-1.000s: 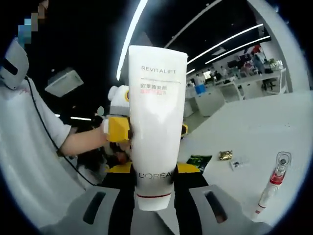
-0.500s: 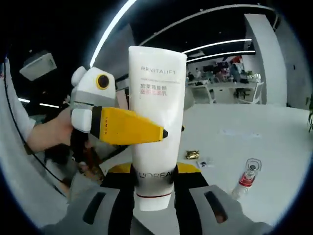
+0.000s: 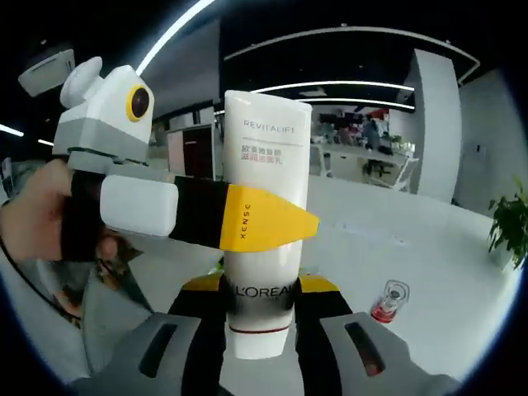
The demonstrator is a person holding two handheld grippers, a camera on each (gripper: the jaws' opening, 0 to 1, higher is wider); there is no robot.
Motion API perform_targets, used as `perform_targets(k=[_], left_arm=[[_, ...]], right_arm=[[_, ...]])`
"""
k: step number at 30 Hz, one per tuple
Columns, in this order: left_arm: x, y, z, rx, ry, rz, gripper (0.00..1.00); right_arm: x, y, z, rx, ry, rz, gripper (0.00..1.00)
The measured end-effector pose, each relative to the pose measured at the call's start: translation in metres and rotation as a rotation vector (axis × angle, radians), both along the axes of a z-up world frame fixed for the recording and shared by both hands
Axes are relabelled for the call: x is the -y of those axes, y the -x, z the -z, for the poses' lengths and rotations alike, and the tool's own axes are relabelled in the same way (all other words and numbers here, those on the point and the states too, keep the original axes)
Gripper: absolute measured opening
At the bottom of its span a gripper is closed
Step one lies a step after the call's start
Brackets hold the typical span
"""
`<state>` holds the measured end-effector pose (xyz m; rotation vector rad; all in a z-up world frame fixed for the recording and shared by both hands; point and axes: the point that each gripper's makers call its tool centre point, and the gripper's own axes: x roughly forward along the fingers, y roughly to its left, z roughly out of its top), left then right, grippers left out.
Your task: Arrange the skincare products in the storage area until every visible bottle or jar stands upright without overlapping.
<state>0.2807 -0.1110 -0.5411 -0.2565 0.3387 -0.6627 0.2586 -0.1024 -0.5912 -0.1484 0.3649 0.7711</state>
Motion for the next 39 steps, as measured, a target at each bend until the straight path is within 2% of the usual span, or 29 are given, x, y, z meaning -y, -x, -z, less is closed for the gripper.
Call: perform_targets(k=[5, 7, 9, 16, 18, 21, 22, 26, 29, 32, 33, 35, 37, 39], left_arm=[[-0.008, 0.000, -0.002, -0.032, 0.029, 0.035, 0.13], [-0.009, 0.002, -0.005, -0.025, 0.044, 0.053, 0.12], [-0.013, 0.004, -0.006, -0.016, 0.032, 0.078, 0.12], [-0.017, 0.011, -0.014, 0.007, 0.046, 0.191, 0.12], [-0.018, 0.014, -0.018, 0.017, 0.061, 0.229, 0.12], [-0.009, 0.027, -0.024, 0.033, 0.057, 0.303, 0.12], [-0.006, 0.033, -0.027, 0.050, 0.050, 0.359, 0.12], [-0.008, 0.045, -0.037, 0.094, 0.032, 0.480, 0.12], [-0.006, 0.058, -0.047, 0.112, 0.052, 0.570, 0.12], [-0.003, 0.068, -0.053, 0.121, 0.062, 0.628, 0.12], [0.000, 0.074, -0.055, 0.140, 0.047, 0.659, 0.12], [0.004, 0.080, -0.055, 0.142, 0.034, 0.694, 0.12], [0.009, 0.083, -0.055, 0.145, 0.034, 0.715, 0.12], [0.010, 0.084, -0.053, 0.147, 0.028, 0.720, 0.11]], right_arm=[[-0.005, 0.003, -0.004, -0.011, -0.010, -0.046, 0.32], [-0.007, 0.004, -0.007, -0.009, -0.032, -0.064, 0.32], [-0.009, 0.008, -0.008, -0.035, -0.061, -0.101, 0.32], [-0.015, 0.018, -0.020, -0.020, -0.141, -0.239, 0.31], [-0.016, 0.020, -0.023, -0.013, -0.157, -0.277, 0.31], [-0.018, 0.028, -0.028, -0.017, -0.198, -0.357, 0.30], [-0.019, 0.032, -0.032, -0.022, -0.218, -0.393, 0.29], [-0.018, 0.045, -0.046, -0.048, -0.311, -0.496, 0.27], [-0.018, 0.054, -0.058, -0.022, -0.337, -0.579, 0.24], [-0.019, 0.063, -0.068, -0.018, -0.361, -0.639, 0.23], [-0.021, 0.065, -0.072, -0.017, -0.371, -0.658, 0.23], [-0.024, 0.068, -0.077, -0.008, -0.384, -0.683, 0.22], [-0.029, 0.072, -0.083, -0.011, -0.406, -0.701, 0.22], [-0.029, 0.074, -0.079, -0.019, -0.388, -0.714, 0.22]])
